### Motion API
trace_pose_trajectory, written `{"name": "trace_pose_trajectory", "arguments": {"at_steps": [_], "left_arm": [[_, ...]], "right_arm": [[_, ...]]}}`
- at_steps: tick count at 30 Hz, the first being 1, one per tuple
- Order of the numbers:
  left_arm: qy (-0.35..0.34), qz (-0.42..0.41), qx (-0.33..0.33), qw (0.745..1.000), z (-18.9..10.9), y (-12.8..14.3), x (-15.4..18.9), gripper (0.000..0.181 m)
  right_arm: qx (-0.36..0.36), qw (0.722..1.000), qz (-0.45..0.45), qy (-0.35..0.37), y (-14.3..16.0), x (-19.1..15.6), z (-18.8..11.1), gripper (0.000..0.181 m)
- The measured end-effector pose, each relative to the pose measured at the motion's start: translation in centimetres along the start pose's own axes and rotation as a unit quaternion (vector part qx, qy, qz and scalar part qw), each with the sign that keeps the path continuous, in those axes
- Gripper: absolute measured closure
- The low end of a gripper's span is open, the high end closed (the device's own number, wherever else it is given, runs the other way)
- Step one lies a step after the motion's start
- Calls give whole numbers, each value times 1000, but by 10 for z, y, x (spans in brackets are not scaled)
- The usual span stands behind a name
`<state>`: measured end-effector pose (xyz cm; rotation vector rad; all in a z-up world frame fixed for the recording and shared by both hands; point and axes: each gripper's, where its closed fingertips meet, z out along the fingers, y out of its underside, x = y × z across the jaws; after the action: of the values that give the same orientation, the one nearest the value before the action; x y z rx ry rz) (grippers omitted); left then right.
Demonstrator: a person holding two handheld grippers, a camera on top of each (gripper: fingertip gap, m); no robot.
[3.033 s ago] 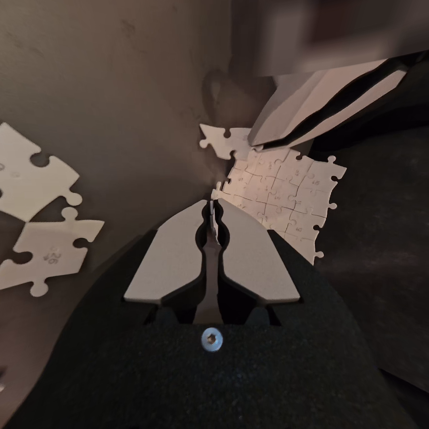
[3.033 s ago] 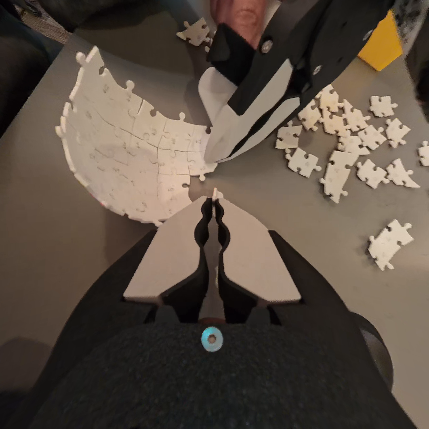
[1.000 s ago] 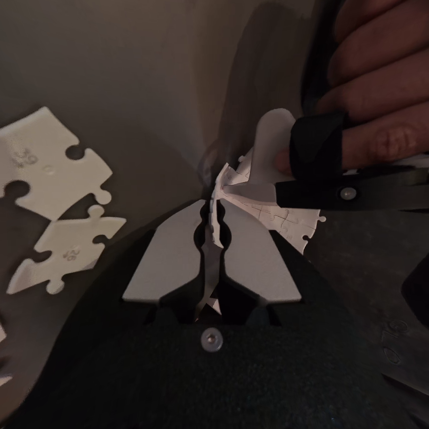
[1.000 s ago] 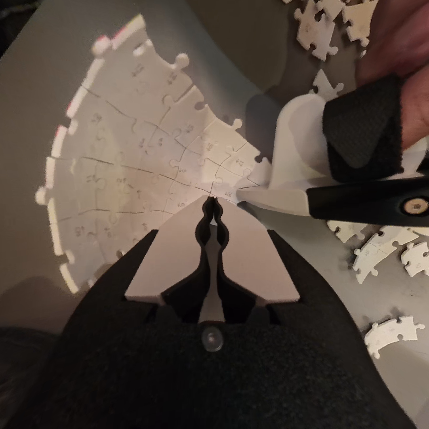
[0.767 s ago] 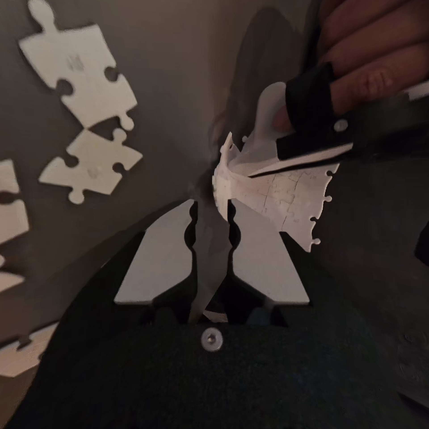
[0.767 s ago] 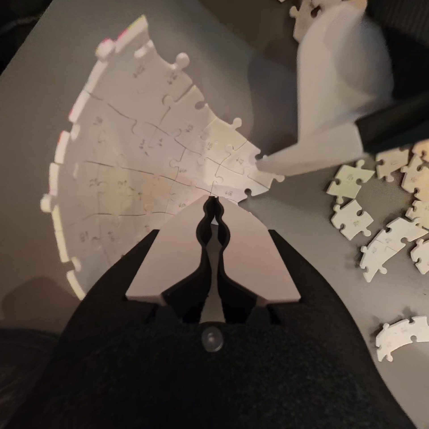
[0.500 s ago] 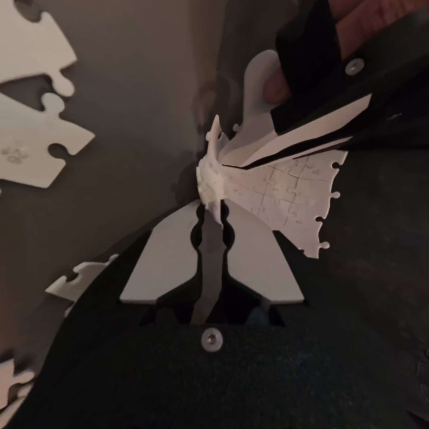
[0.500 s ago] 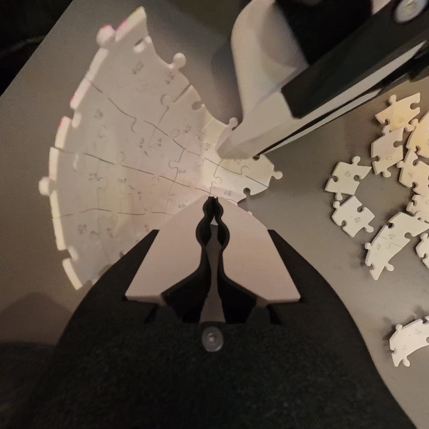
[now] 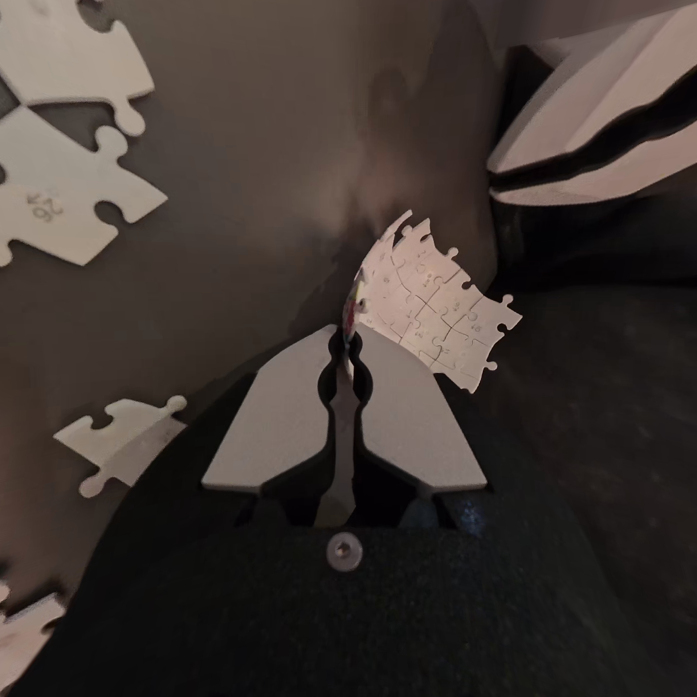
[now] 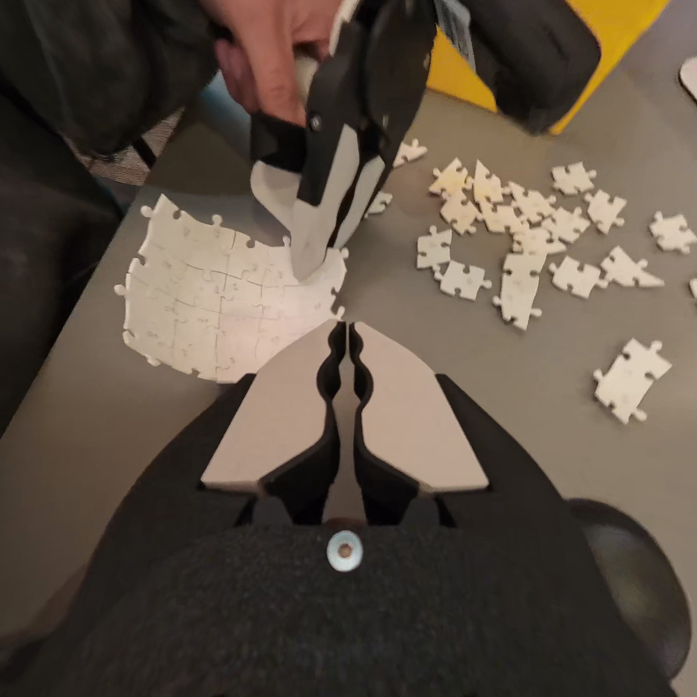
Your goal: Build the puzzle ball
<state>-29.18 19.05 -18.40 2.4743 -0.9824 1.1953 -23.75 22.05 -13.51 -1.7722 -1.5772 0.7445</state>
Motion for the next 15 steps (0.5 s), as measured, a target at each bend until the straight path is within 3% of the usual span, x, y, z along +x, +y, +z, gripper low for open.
{"name": "trace_pose_trajectory", "arguments": {"at_steps": [8, 12, 15], "left_arm": [[0, -10, 82, 997, 0, 12, 1, 179], [-30, 4, 125, 992, -2, 24, 4, 179], [-49, 15, 146, 988, 1, 26, 9, 179]], "right_arm": [[-1, 994, 107, 36, 36, -11, 0, 166], [61, 987, 147, 35, 22, -11, -5, 165], [59, 985, 163, -7, 14, -26, 2, 163]]}}
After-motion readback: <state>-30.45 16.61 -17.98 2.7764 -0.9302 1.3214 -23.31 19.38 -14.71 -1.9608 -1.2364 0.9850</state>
